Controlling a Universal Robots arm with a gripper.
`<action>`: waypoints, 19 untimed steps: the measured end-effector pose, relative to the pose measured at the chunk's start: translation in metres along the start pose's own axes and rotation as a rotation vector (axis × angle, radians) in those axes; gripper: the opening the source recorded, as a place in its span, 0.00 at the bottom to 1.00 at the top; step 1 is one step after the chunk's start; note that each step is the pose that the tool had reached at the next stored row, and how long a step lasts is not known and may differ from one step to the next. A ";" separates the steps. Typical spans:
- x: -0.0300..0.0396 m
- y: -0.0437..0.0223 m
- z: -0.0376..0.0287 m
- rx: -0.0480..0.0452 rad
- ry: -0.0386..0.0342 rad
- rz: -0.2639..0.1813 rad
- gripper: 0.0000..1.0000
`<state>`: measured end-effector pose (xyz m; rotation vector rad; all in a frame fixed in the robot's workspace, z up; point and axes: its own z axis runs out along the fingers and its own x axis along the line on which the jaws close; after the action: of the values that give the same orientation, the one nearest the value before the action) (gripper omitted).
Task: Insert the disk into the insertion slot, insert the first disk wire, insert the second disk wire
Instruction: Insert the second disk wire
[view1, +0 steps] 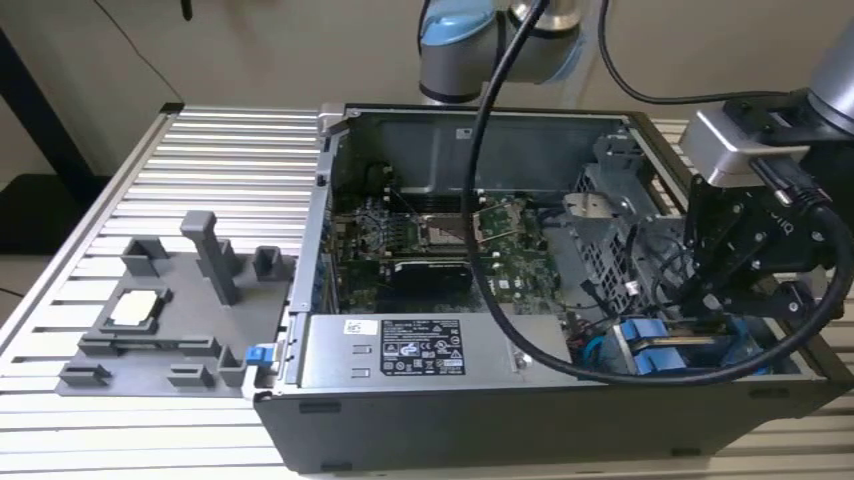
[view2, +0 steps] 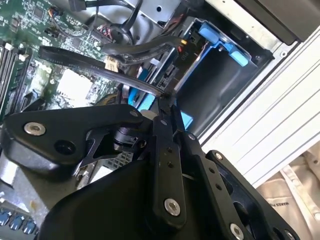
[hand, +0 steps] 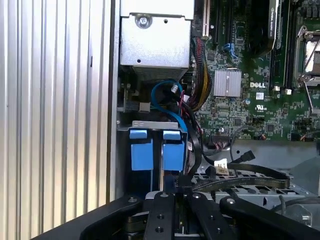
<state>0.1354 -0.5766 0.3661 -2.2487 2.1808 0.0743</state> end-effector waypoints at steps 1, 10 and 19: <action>0.0015 -0.0013 -0.0001 -0.0042 -0.0001 0.000 0.16; 0.0062 -0.0057 0.0014 -0.0126 -0.0246 0.001 0.16; 0.0065 -0.0059 0.0041 -0.0103 -0.0654 0.004 0.16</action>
<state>0.1414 -0.5828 0.3617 -2.2139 2.1576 0.1571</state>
